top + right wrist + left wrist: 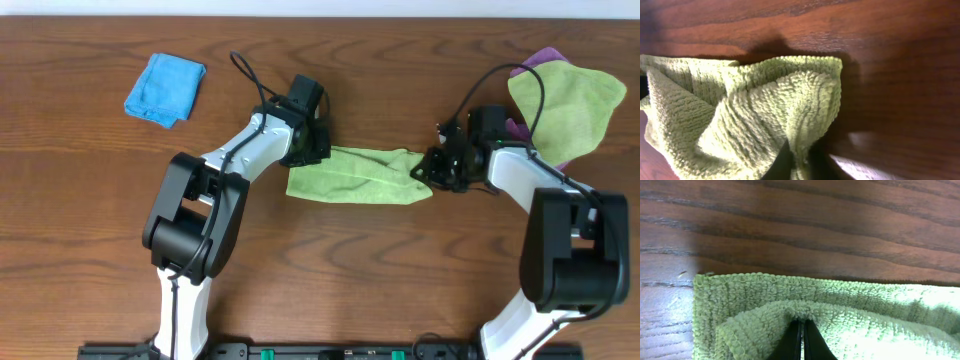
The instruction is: Fold the cloth
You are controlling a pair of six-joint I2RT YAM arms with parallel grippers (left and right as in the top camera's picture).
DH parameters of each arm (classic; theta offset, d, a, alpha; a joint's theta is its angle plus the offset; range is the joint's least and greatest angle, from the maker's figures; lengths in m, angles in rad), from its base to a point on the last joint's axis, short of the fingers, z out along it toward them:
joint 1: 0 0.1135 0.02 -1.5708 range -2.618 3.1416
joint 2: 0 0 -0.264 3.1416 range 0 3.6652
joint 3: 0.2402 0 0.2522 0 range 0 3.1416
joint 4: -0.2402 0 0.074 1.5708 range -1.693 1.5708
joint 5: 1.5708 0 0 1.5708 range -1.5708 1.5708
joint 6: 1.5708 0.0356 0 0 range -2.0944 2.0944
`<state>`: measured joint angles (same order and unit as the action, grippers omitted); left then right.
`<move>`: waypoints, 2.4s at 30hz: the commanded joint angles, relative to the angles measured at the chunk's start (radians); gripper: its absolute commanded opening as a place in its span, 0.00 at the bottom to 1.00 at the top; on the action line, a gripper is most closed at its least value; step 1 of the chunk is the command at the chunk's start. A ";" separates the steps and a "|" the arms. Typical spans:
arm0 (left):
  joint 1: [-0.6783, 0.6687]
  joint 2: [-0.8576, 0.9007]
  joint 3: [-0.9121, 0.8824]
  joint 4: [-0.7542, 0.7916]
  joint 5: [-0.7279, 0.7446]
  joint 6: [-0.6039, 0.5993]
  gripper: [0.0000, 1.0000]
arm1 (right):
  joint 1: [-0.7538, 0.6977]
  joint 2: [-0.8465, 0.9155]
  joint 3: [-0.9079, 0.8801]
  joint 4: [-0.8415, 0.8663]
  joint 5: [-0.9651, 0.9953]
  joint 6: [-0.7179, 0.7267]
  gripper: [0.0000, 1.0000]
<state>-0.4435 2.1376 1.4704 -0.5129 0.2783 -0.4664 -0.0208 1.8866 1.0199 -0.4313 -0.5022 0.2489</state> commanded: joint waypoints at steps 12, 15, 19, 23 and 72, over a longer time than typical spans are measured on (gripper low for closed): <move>0.001 0.042 -0.002 -0.063 -0.131 -0.010 0.06 | -0.032 -0.254 -0.001 0.006 -0.053 -0.033 0.01; 0.001 0.041 -0.002 -0.062 -0.128 -0.014 0.06 | -0.013 -0.287 -0.001 0.019 -0.052 -0.033 0.01; 0.001 0.041 -0.001 -0.062 -0.128 -0.017 0.06 | 0.024 -0.310 0.000 0.051 -0.057 -0.017 0.01; 0.001 0.041 -0.001 -0.063 -0.121 -0.031 0.06 | 0.086 -0.310 0.000 0.104 -0.078 0.002 0.01; 0.177 -0.176 0.102 -0.223 -0.186 -0.034 0.06 | 0.618 -0.079 0.000 0.438 0.121 0.113 0.01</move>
<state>-0.2745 1.9953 1.5501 -0.7292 0.1146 -0.5003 0.5846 1.7870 1.0195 -0.0071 -0.4026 0.3302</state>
